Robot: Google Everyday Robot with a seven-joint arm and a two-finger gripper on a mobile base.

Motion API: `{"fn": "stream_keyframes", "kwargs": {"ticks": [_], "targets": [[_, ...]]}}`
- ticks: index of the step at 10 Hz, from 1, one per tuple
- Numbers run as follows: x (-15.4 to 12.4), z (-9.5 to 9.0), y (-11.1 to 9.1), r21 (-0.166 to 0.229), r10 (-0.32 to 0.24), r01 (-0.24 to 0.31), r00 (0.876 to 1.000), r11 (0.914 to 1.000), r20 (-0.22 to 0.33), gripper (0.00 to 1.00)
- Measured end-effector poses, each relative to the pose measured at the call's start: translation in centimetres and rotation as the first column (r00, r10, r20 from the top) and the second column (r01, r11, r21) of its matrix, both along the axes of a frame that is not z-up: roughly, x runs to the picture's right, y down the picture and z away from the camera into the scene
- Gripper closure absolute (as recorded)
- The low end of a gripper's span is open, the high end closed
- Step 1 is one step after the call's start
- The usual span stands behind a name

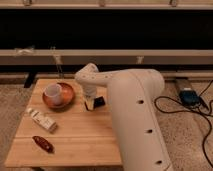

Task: Place the eraser in the ceramic cup

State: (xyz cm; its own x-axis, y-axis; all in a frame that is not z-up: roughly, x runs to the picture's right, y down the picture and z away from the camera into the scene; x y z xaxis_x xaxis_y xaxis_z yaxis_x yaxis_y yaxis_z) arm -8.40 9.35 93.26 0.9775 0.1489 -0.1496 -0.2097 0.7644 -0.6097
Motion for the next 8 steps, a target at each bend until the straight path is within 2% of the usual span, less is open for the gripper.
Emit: {"fn": "stream_keyframes", "kwargs": {"ticks": [2,3,5,8], "targets": [[-0.1,-0.1,0.0,0.007,-0.007,0.007,1.000,0.9999,-0.002,0.94],[-0.2,-0.3,-0.2,0.018,-0.011,0.011,1.000,0.9998,-0.001,0.99],[-1.0,-1.4,-1.4,0.046,-0.001,0.000,1.000,0.9990,0.013,1.00],[-2.0,-4.4,-5.0,0.087,0.033,-0.036,0.999,0.9956,0.033,1.00]]}}
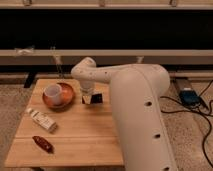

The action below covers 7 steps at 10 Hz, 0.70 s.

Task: Place the eraser in the ceramic cup

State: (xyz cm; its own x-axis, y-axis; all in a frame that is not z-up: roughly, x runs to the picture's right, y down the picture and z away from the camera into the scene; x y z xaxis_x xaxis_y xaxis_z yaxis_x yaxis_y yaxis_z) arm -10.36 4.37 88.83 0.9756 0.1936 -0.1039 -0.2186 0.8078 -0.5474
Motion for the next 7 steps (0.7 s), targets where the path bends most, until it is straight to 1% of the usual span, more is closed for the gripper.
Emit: {"fn": "stream_keyframes", "kwargs": {"ticks": [1,2,3,4,5,6,7], "targets": [[-0.9,-1.0,-1.2,0.006,0.023,-0.023,1.000,0.9997,0.016,1.00],[-1.3,-1.7,-2.2,0.012,0.047,-0.048,0.999,0.9988,0.027,1.00],[-1.5,-2.6,-3.7,0.019,0.077,-0.078,0.996,0.9968,0.047,1.00],[-2.4,-3.6,-5.1,0.026,0.107,-0.110,0.990,0.9936,0.089,1.00],[-3.1,-4.3,-6.1,0.029,0.127,-0.132,0.984,0.9908,0.124,1.00],[-4.6,-5.3,-7.7,0.032,0.156,-0.165,0.970,0.9858,0.186,1.00],[-6.4,-6.0,-8.7,0.031,0.170,-0.183,0.955,0.9827,0.242,1.00]]}}
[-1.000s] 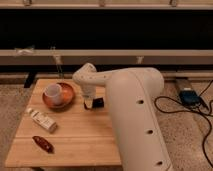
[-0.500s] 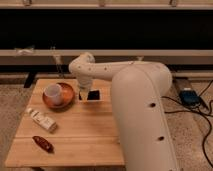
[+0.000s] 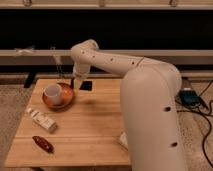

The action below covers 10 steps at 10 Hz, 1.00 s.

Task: Place the eraser in the ceramic cup

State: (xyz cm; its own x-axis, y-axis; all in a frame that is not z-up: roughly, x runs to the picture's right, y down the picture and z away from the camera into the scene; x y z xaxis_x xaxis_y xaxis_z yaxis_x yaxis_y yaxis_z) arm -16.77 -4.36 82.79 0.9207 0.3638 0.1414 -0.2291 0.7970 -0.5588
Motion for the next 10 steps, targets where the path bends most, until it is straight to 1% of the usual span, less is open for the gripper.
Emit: {"fn": "stream_keyframes", "kwargs": {"ticks": [1,2,3,4,6,7,8,9,10], "targets": [[-2.0,-0.7,-0.8,0.008,0.007,-0.007,0.998,0.9999,0.058,1.00],[-3.5,-1.1,-1.2,0.015,0.004,-0.006,0.995,0.9999,0.102,1.00],[-5.7,-1.8,-1.5,0.027,-0.012,0.007,0.986,0.9996,0.169,1.00],[-7.4,-2.2,-1.5,0.036,-0.032,0.025,0.974,0.9991,0.223,1.00],[-9.4,-3.0,-1.6,0.048,-0.062,0.050,0.955,0.9976,0.289,1.00],[-10.2,-3.4,-1.7,0.053,-0.079,0.065,0.943,0.9964,0.322,1.00],[-11.0,-3.7,-1.5,0.055,-0.091,0.077,0.935,0.9955,0.343,1.00],[-12.6,-4.3,-1.0,0.059,-0.116,0.101,0.918,0.9931,0.379,1.00],[-13.5,-4.7,-0.7,0.061,-0.129,0.114,0.907,0.9916,0.400,1.00]]}}
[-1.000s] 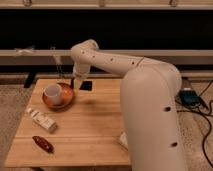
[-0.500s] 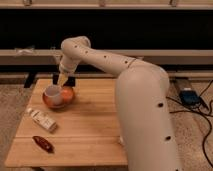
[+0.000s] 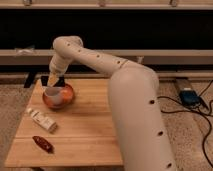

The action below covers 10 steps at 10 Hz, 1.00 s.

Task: Place the eraser in the ceramic cup

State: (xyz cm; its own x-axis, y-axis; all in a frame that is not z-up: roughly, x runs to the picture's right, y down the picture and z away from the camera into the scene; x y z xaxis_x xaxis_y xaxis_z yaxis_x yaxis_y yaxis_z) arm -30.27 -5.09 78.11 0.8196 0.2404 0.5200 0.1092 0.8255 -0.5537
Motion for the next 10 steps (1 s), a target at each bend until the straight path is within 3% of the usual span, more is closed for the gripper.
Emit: {"fn": "stream_keyframes", "kwargs": {"ticks": [3,6,10], "targets": [[-2.3,-0.4,0.8,-0.005,-0.042,0.042,0.997,0.9991,0.069,1.00],[-3.1,0.3,1.0,-0.018,-0.050,0.052,0.994,0.9985,0.094,0.96],[-3.6,1.9,1.5,-0.063,-0.040,0.047,0.994,0.9969,0.098,0.55]]}}
